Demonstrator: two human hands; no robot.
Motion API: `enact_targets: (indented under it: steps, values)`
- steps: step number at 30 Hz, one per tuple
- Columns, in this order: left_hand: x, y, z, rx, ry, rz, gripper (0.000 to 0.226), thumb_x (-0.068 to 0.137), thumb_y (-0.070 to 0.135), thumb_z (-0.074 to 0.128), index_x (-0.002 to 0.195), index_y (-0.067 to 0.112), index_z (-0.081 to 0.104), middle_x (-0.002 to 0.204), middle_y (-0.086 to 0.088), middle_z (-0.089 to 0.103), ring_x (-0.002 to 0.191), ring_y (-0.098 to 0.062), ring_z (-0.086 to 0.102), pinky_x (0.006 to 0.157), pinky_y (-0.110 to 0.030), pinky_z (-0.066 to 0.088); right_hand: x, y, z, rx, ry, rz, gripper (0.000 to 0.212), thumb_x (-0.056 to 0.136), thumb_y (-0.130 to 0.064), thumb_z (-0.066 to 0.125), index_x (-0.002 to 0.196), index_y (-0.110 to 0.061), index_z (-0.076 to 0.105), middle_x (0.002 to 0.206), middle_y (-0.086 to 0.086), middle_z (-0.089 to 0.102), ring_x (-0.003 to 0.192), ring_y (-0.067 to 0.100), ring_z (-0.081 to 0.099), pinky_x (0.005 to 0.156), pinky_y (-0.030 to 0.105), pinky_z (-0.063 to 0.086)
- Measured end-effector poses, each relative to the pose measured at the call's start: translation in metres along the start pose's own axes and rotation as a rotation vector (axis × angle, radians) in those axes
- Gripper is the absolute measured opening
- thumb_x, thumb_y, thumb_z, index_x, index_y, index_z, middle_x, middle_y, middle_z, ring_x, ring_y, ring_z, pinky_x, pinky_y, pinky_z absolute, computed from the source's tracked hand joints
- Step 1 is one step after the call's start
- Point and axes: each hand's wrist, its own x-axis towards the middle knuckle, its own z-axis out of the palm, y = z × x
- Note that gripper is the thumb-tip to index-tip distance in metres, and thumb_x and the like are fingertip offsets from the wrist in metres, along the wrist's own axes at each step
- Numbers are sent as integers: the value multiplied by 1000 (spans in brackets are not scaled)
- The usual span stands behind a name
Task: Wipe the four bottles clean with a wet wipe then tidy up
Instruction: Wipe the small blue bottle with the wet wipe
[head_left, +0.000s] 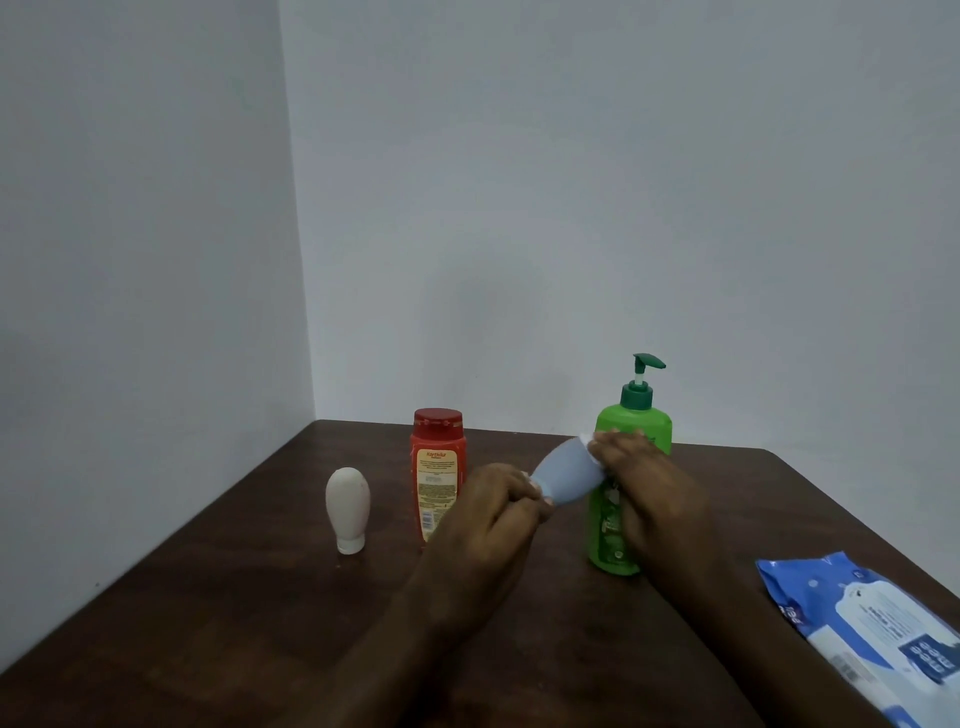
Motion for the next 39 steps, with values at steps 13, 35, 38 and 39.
enact_targets:
  steps: [13, 35, 38, 39]
  values:
    - [-3, 4, 0, 5, -148, 104, 13, 95, 8, 70, 103, 5, 60, 109, -11, 59, 99, -21, 60, 71, -31, 52, 4, -22, -6, 247, -118, 92, 56, 94, -6, 46, 144, -31, 45, 137, -12, 54, 131, -12, 45, 110, 7, 32]
    - [-2, -1, -1, -189, 71, -309, 22, 81, 6, 87, 91, 8, 67, 100, -2, 60, 98, -10, 61, 79, -20, 52, 10, -7, -25, 195, 198, 286, 31, 96, -11, 42, 121, -18, 59, 105, 0, 66, 94, 9, 58, 87, 4, 38]
    - [5, 6, 1, -473, 173, -771, 33, 75, 10, 92, 90, 16, 63, 91, 6, 64, 89, -18, 68, 75, -26, 58, 9, -23, -27, 223, 349, 310, 27, 98, -10, 44, 119, -20, 60, 105, -5, 60, 97, 5, 55, 88, 2, 38]
    - [9, 9, 2, -615, 191, -947, 32, 74, 9, 92, 90, 13, 65, 90, 2, 68, 89, -22, 71, 76, -31, 61, 8, -26, -27, 207, 364, 298, 29, 97, -7, 46, 118, -19, 61, 106, -4, 58, 100, 5, 53, 90, 2, 36]
